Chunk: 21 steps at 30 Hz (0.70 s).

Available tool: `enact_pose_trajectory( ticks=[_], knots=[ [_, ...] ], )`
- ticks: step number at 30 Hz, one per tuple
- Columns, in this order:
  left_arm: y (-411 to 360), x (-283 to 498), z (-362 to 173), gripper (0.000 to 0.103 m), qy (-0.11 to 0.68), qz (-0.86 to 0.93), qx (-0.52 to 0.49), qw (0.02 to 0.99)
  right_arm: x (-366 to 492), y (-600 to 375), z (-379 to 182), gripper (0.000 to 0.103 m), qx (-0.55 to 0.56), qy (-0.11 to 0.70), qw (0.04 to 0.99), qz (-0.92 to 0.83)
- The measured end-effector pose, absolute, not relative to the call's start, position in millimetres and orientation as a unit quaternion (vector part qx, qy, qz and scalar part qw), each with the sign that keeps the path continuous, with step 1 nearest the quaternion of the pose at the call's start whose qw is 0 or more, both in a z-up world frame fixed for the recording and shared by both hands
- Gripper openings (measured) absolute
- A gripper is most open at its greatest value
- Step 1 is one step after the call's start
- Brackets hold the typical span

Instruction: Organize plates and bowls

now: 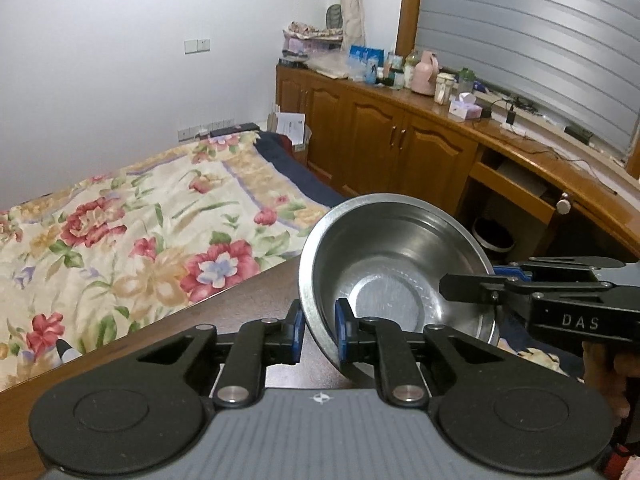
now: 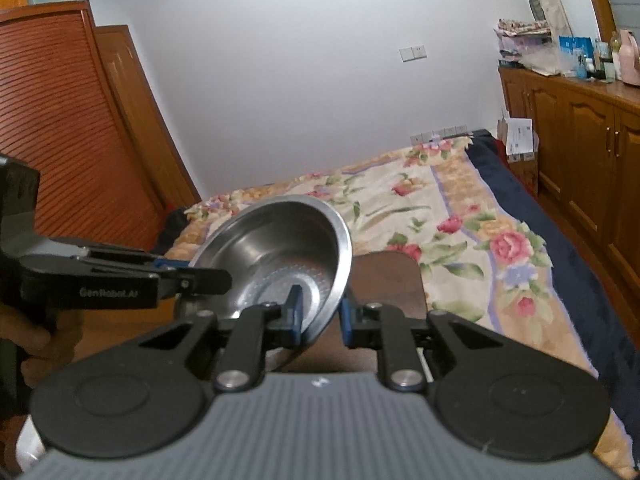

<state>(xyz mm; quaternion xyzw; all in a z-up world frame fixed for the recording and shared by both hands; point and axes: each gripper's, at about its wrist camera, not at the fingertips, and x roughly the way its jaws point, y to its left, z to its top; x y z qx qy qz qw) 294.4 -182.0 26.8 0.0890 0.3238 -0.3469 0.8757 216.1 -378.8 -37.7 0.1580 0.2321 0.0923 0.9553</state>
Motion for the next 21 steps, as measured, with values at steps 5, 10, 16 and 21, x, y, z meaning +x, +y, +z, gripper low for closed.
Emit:
enact_pose_trajectory(
  ticks=[5,10,16,21],
  knots=[
    [-168,276,46,0.018,0.303,-0.348,0.089,0.883,206,-373,-22,0.018,0.160,0.217,0.958,0.097],
    [-154,257,59,0.018,0.287,-0.346,0.086,0.889,195,-364,-6,0.017,0.149,0.201,0.963,0.101],
    [-137,236,68,0.018,0.274,-0.344,0.081,0.895,181,-352,7,0.016,0.133,0.188,0.967,0.107],
    [-122,221,71,0.018,0.270,-0.342,0.078,0.897,171,-342,12,0.016,0.125,0.185,0.968,0.112]
  ],
)
